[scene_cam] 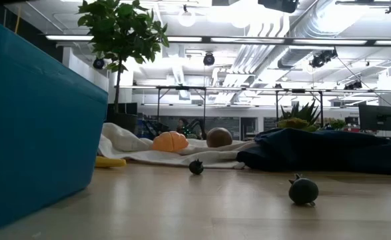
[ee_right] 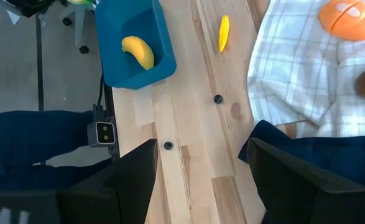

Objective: Pick and placing Produce into tupperware
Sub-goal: Put the corn into the bin

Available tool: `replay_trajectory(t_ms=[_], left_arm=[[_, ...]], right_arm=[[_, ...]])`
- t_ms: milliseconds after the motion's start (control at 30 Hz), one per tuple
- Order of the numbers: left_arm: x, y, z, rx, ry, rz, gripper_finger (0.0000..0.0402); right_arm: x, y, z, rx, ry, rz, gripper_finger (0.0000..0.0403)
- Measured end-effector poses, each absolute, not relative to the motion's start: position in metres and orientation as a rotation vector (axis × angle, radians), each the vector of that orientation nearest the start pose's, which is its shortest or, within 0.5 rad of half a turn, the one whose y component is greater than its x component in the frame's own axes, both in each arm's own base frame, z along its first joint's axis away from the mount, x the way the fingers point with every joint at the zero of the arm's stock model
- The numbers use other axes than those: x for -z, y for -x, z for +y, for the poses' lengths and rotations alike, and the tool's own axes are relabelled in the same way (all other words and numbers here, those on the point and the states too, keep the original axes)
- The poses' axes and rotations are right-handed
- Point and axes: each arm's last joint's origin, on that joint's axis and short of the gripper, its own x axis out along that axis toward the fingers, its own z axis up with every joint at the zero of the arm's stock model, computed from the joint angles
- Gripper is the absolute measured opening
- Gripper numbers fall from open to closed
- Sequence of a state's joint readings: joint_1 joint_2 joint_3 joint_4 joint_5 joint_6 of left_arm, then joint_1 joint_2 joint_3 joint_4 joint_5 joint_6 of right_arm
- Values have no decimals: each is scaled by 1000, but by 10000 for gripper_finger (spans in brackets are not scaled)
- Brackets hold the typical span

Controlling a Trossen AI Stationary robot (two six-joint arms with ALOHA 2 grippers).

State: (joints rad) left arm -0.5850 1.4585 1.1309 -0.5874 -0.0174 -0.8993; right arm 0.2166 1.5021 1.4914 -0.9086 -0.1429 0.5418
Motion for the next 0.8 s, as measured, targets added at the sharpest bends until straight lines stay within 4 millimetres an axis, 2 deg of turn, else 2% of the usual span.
replay_trajectory(t_ms=[333, 800], left_arm=[[-228, -268, -176, 9, 512, 1142, 183], [-192, -277, -182, -71, 478, 1247, 182]], right_arm=[[-347, -298, 70, -81, -453, 989, 241], [-347, -298, 70, -89, -439, 987, 241]])
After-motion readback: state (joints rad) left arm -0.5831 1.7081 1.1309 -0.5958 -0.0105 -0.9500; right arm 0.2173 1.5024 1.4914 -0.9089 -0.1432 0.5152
